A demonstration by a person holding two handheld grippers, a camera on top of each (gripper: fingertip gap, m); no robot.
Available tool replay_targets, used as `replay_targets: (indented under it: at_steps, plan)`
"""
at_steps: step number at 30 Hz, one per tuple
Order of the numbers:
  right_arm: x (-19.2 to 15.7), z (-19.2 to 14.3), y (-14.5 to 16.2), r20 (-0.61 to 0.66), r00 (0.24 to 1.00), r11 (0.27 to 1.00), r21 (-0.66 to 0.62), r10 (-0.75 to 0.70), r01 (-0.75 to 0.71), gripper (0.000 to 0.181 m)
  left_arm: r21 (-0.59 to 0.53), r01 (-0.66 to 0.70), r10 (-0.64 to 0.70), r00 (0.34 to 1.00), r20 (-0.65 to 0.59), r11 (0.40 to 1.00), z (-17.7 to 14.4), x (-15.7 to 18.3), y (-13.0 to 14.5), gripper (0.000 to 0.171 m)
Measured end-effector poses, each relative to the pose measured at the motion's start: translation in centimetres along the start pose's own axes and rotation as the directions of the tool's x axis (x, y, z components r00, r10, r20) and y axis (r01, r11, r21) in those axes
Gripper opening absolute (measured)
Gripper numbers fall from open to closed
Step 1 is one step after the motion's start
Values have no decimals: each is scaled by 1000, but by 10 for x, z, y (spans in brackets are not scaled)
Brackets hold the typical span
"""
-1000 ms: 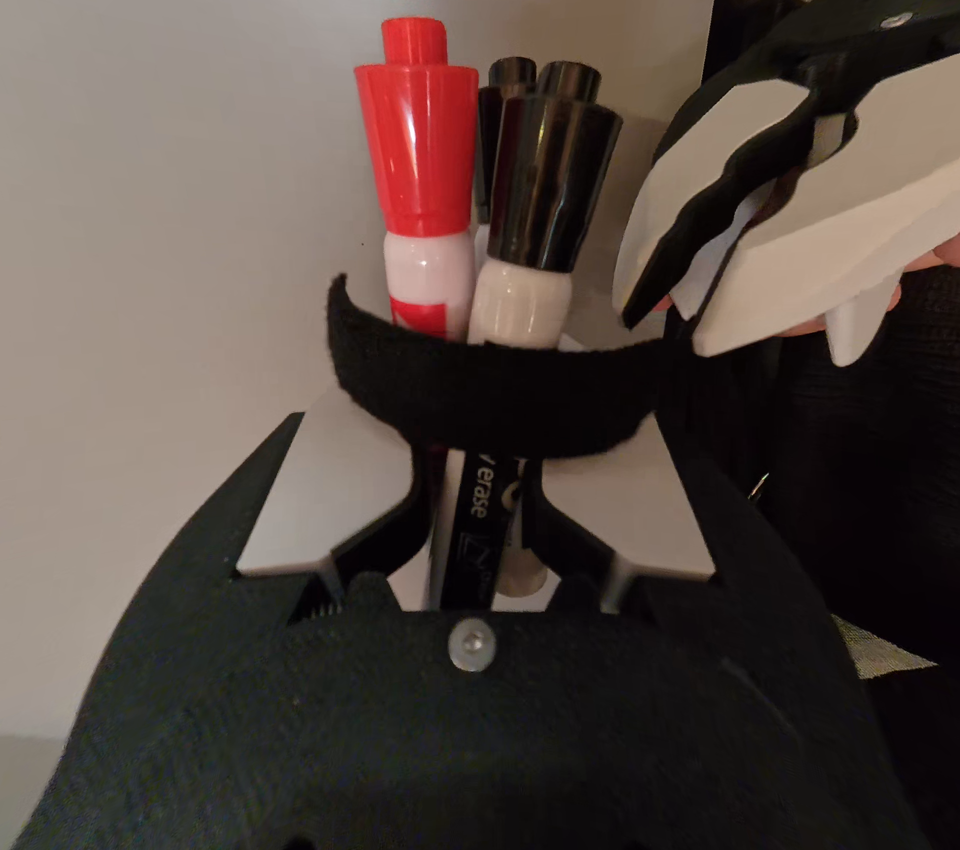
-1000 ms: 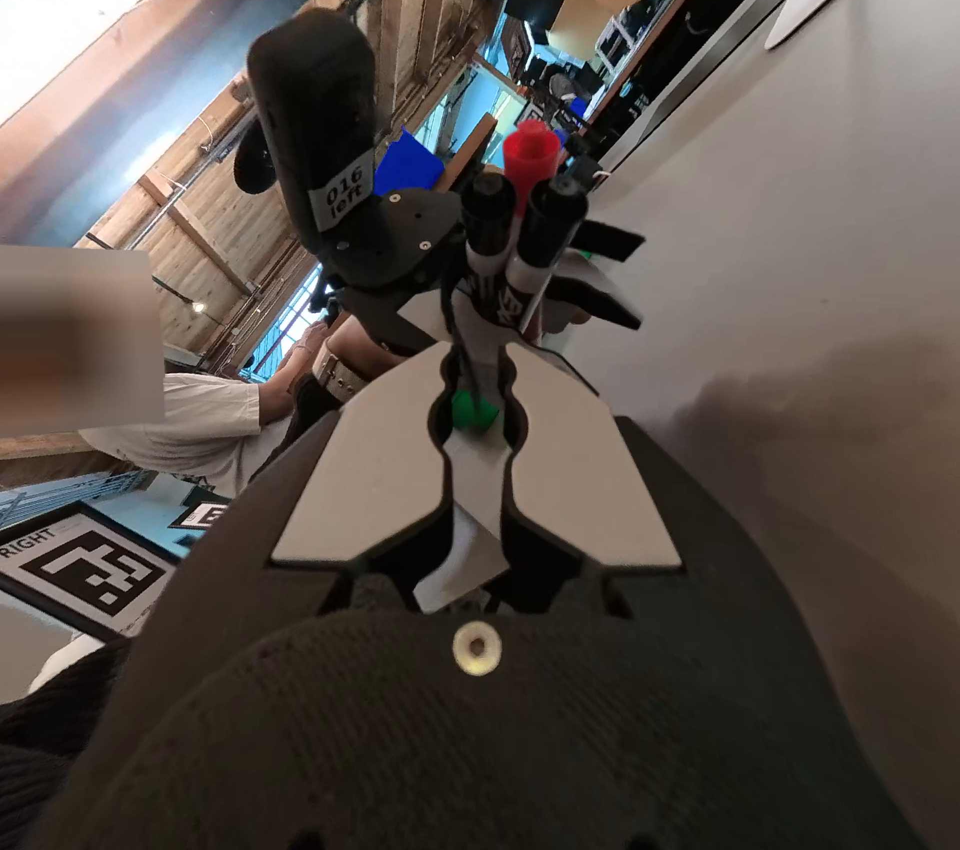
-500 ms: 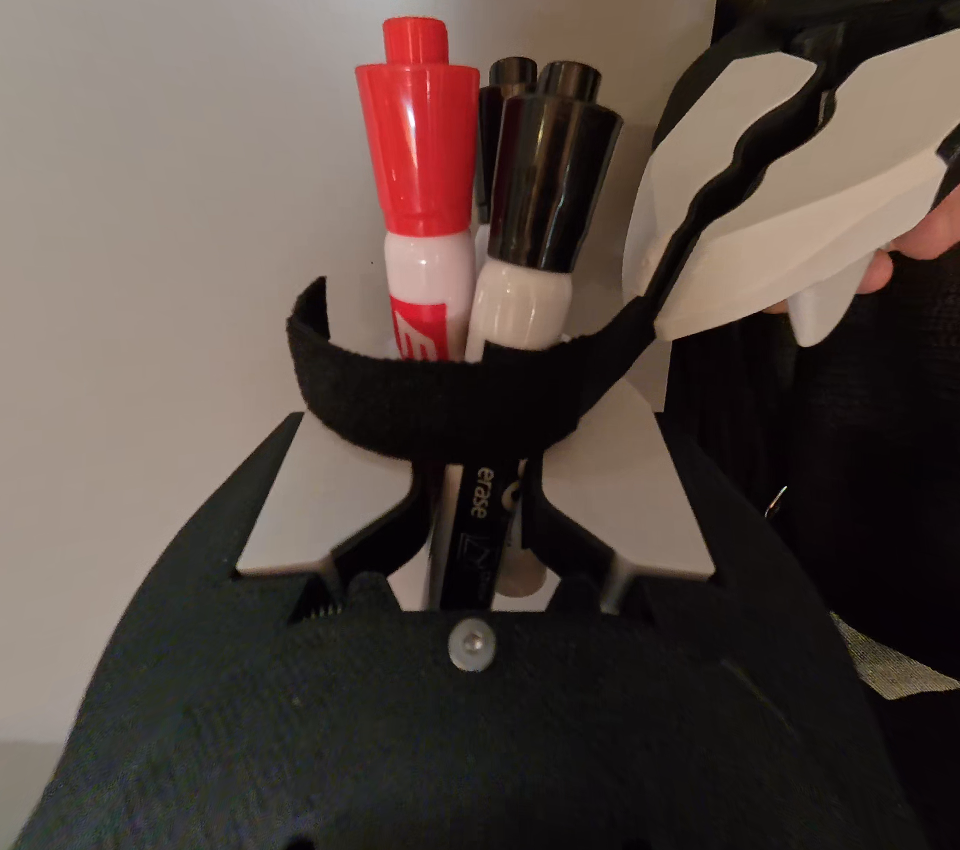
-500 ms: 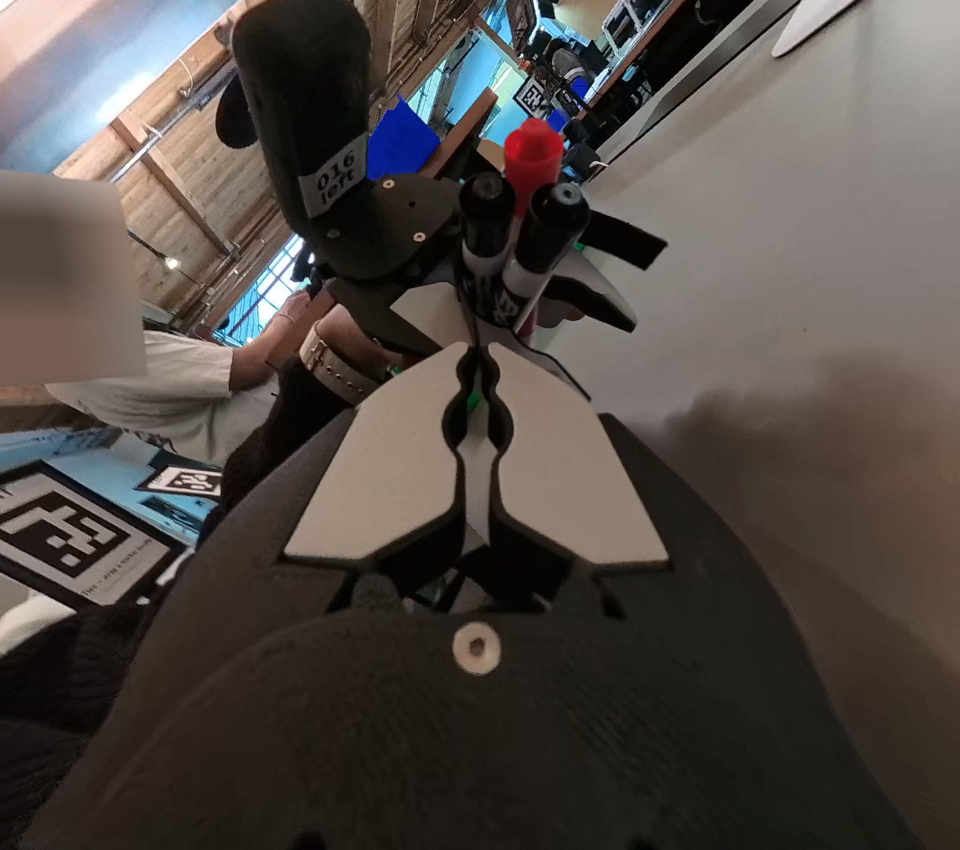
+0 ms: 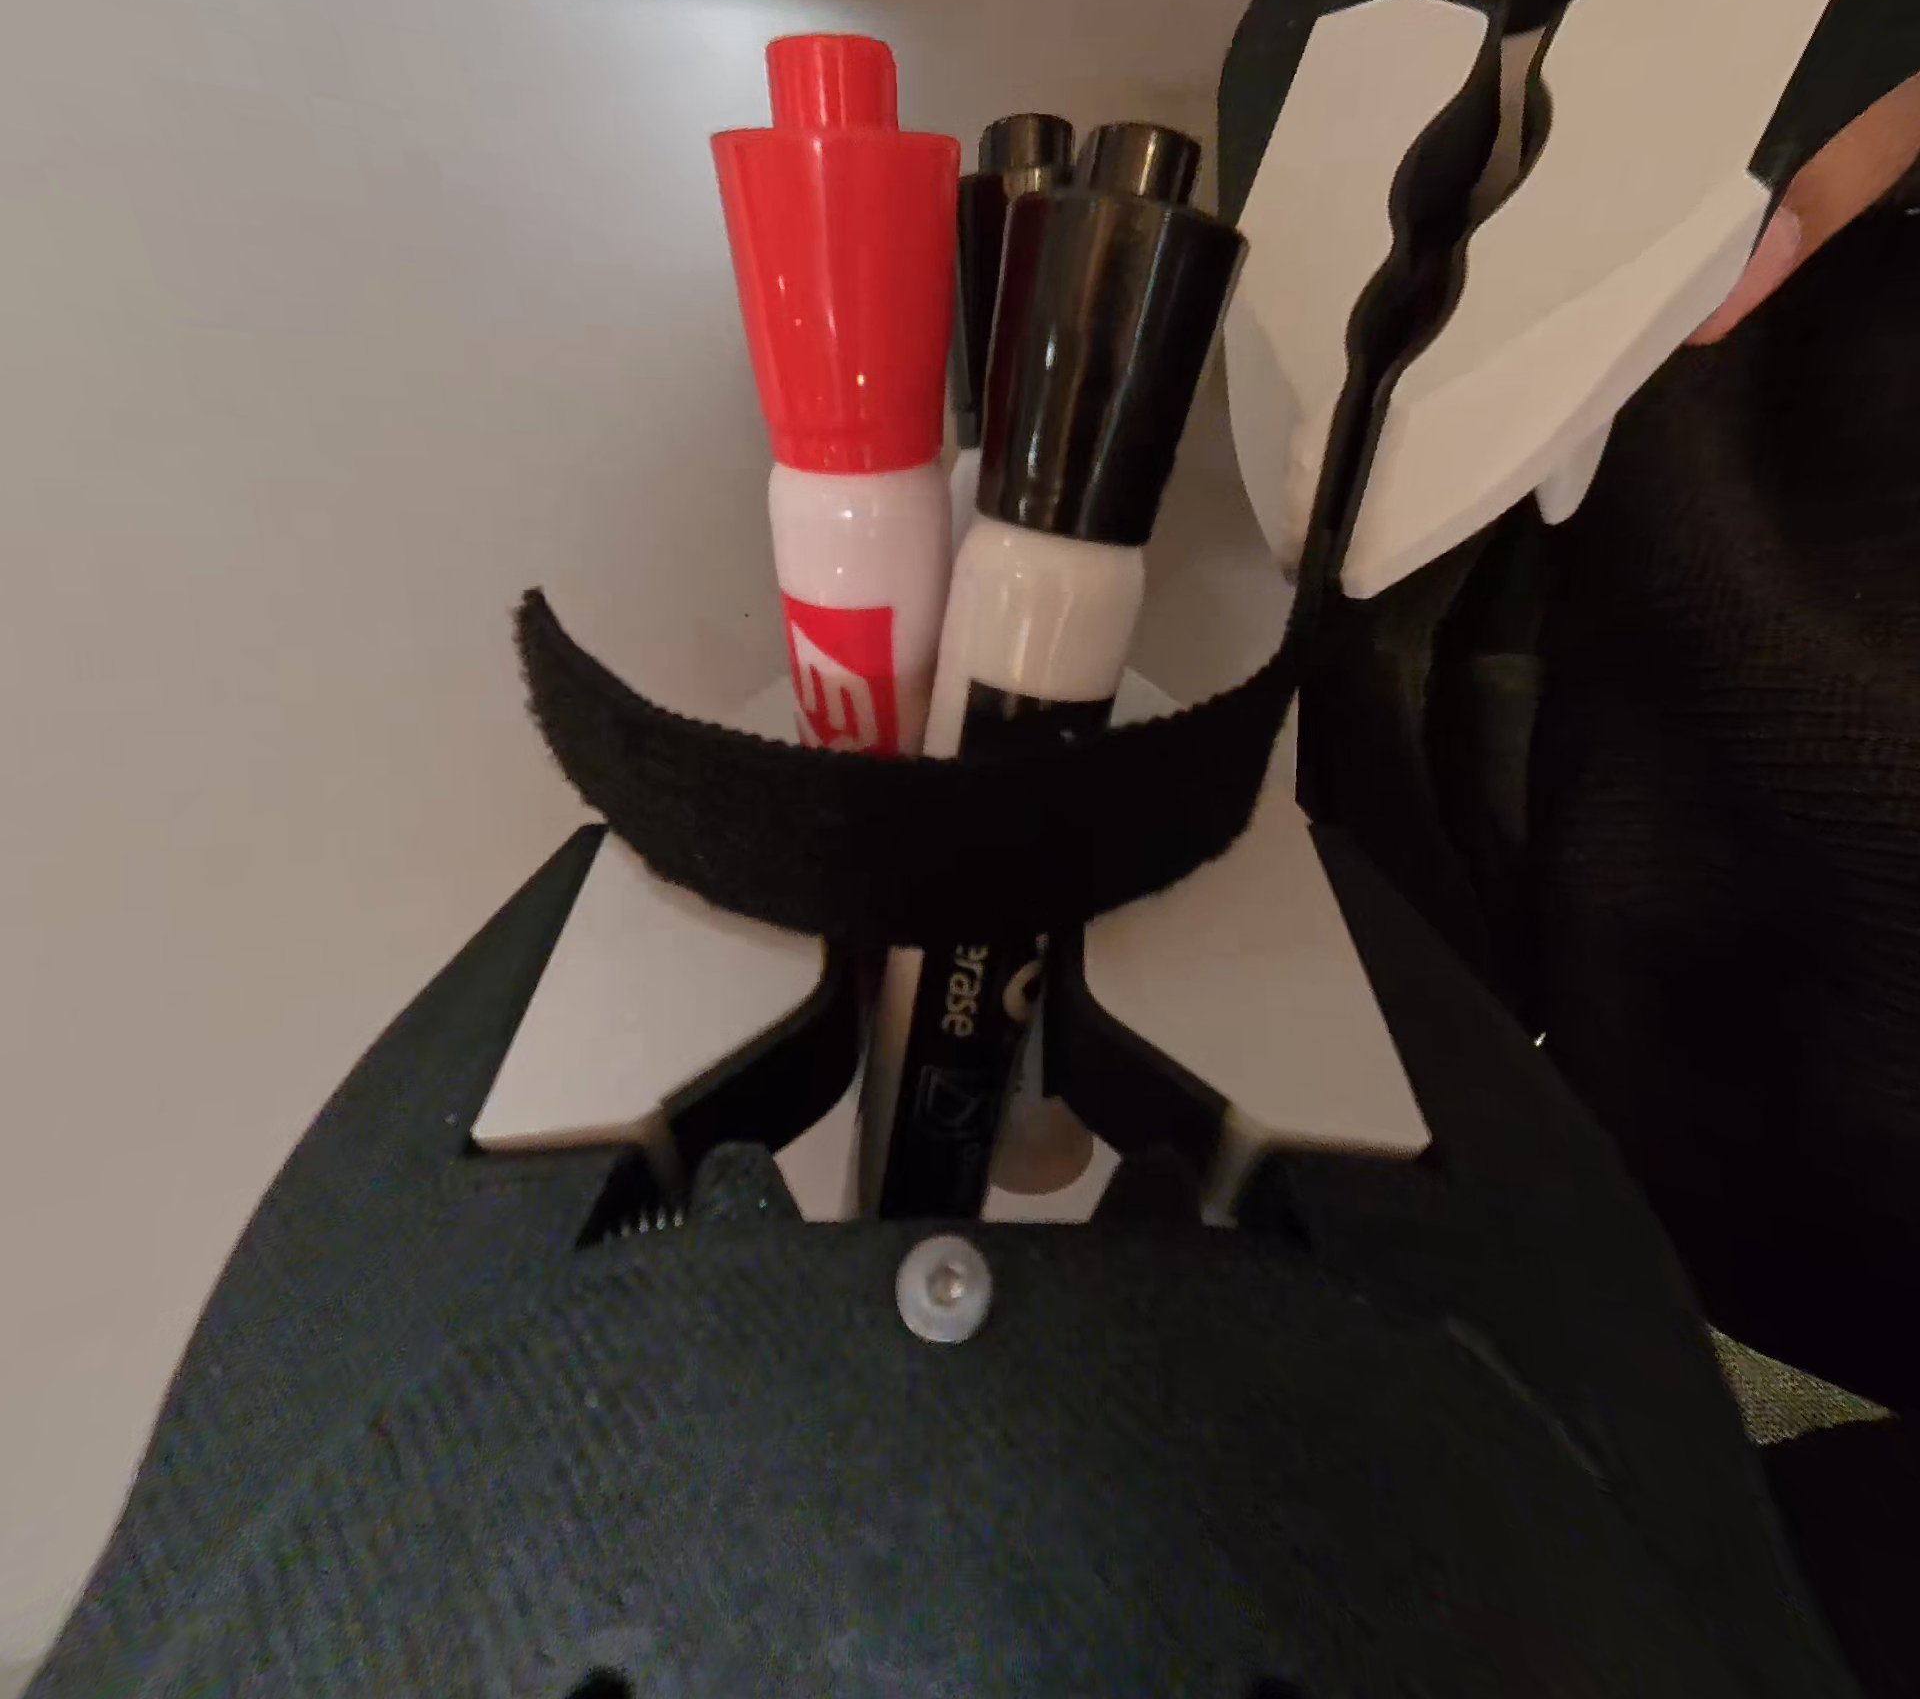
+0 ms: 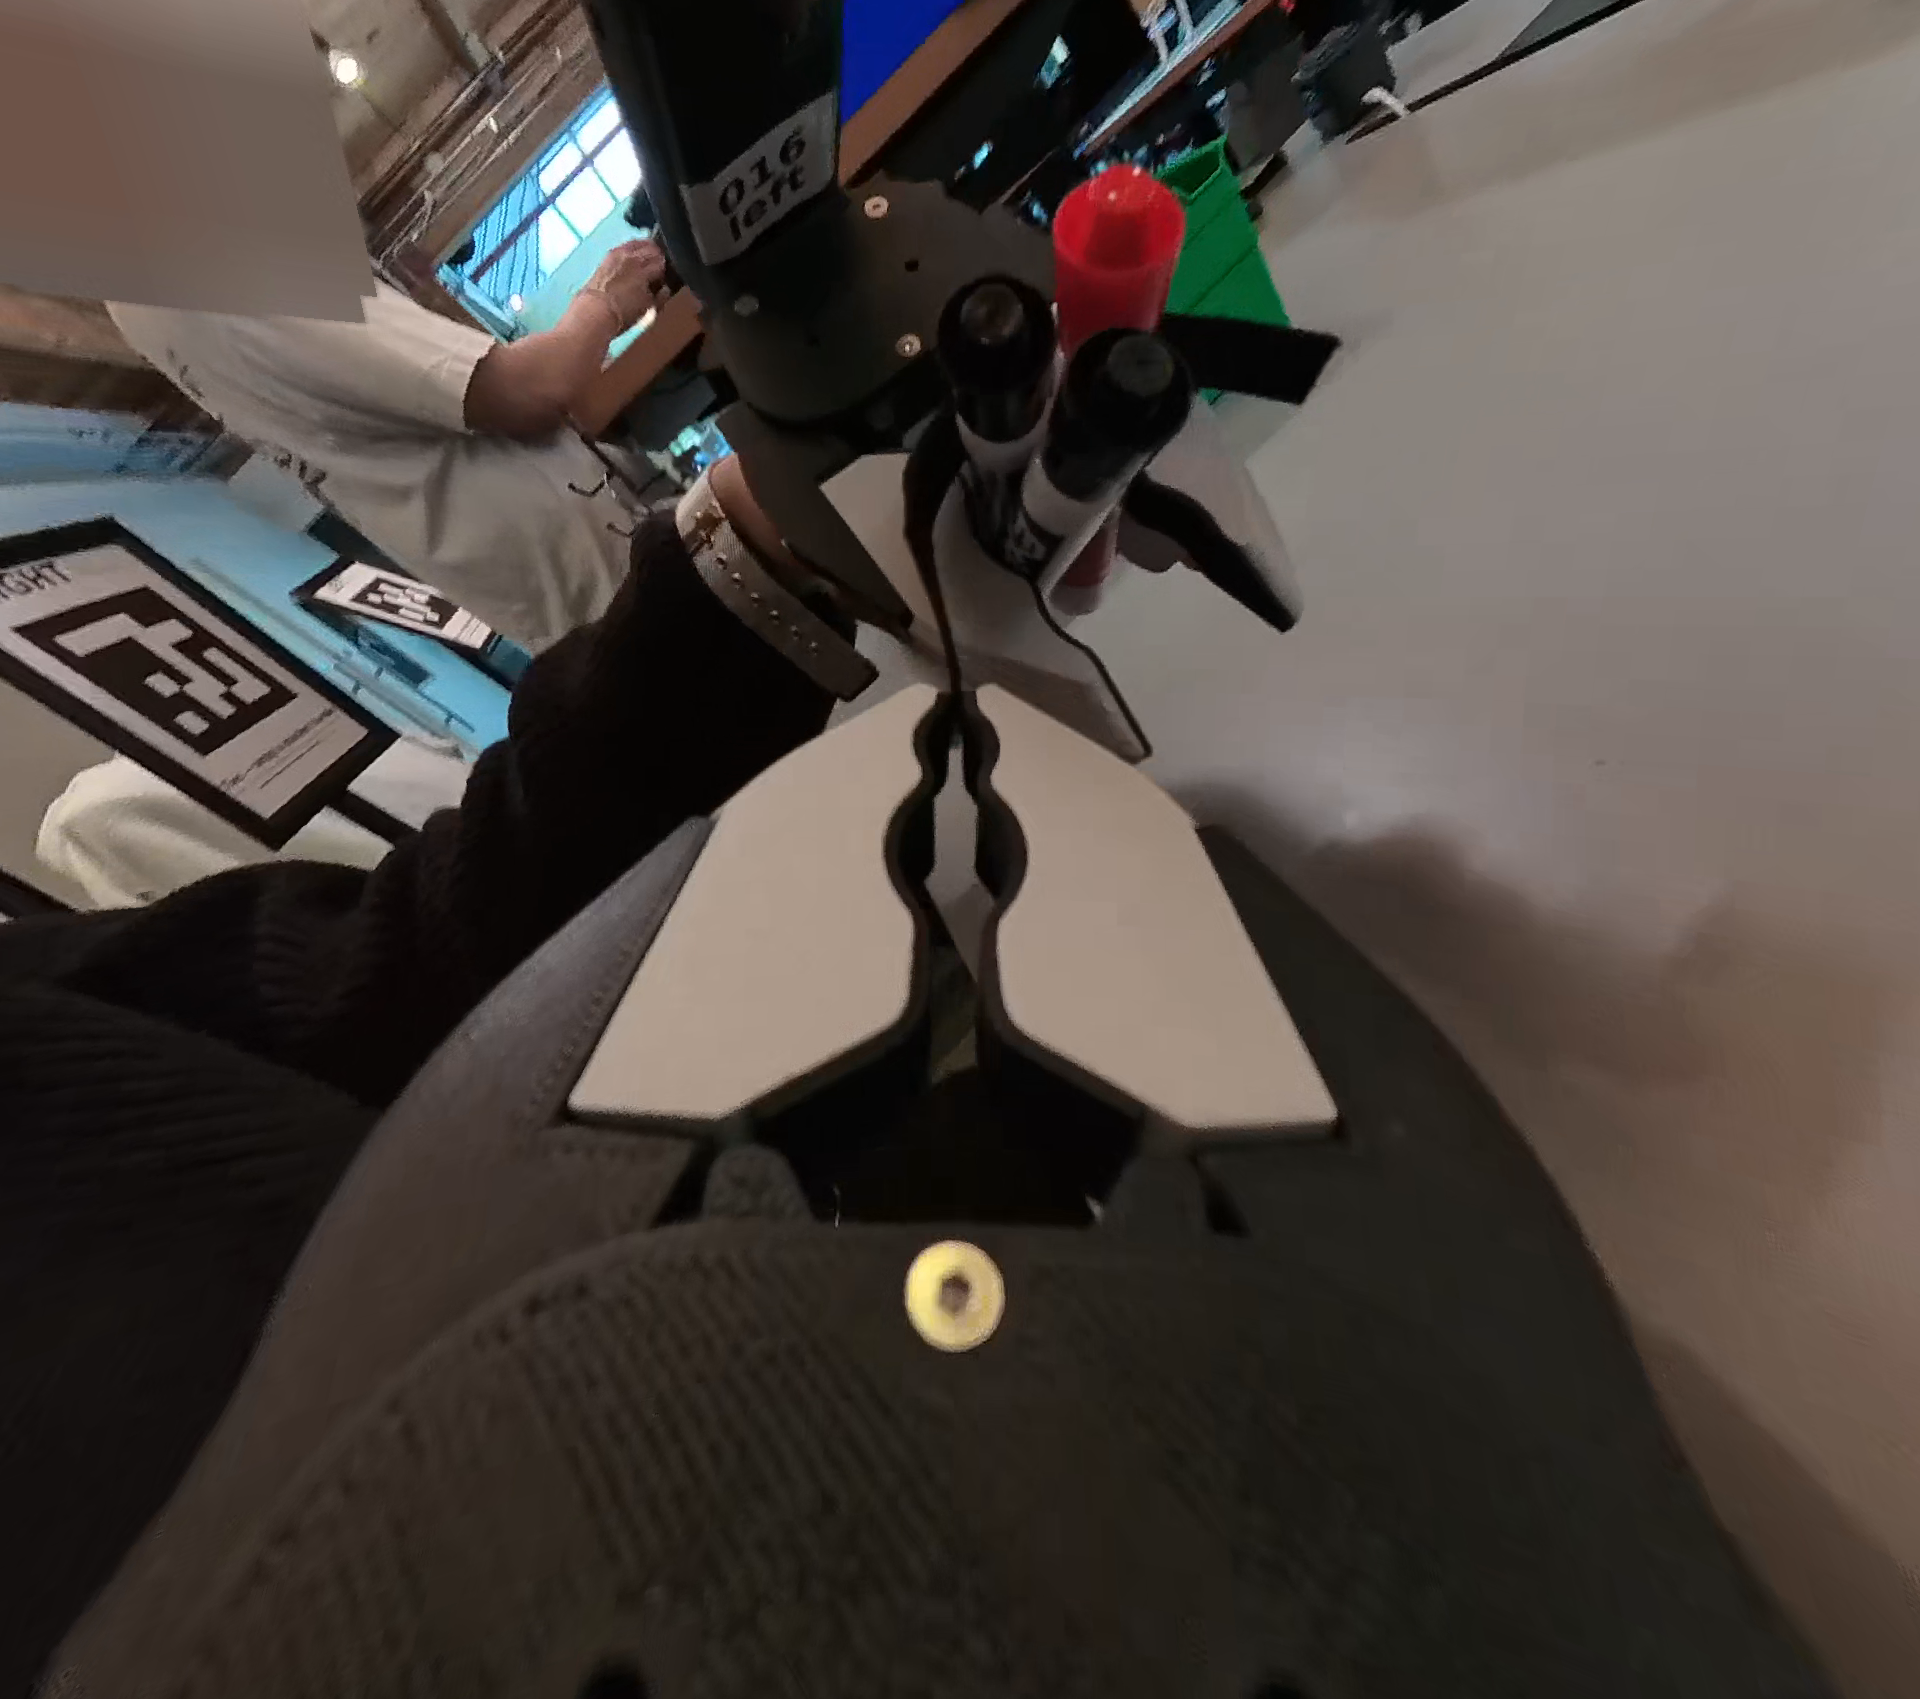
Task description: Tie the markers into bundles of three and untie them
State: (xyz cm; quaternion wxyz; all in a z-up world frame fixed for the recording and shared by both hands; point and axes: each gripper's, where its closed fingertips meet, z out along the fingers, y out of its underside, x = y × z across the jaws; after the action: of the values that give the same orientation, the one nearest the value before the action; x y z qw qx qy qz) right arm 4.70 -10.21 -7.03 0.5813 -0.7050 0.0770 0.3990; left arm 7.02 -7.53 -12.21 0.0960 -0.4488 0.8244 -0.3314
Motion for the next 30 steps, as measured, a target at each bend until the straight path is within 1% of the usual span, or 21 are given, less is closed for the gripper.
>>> replay_targets:
  at_steps: [6, 11, 14, 17, 22, 26, 28, 30]
  plan:
    - [4, -3, -1, -36, 998, 998, -26, -56, 55, 2, 11, 3, -3, 1000, 0, 1000, -1, -1, 0, 46]
    - [11, -5, -2, -60, 997, 998, -37, -53, 51, 2, 23, 0, 0, 1000, 4, 1000, -3, -1, -2, 45]
    - [10, -7, -4, -43, 998, 999, -25, -49, 48, 4, 34, 1, -1, 1000, -3, 999, -5, -1, -3, 46]
    - [5, -10, -13, -17, 999, 999, 21, -44, 45, 14, 36, -3, 3, 1000, -5, 999, -4, 0, -4, 45]
    - [7, -11, -13, -37, 996, 997, 9, -76, 76, 21, 37, -3, 3, 1000, -9, 999, -4, 1, -5, 46]
    - [7, -16, -21, -29, 998, 997, 41, -59, 60, 28, 41, -3, 3, 1000, -11, 999, -5, 1, -5, 46]
    - [10, -21, -28, -31, 998, 996, 60, -59, 60, 38, 42, -3, 4, 1000, -14, 999, -5, 2, -5, 46]
    - [16, -26, -34, -37, 995, 993, 63, -96, 98, 52, 41, -3, 4, 1000, -20, 999, -4, 3, -5, 46]
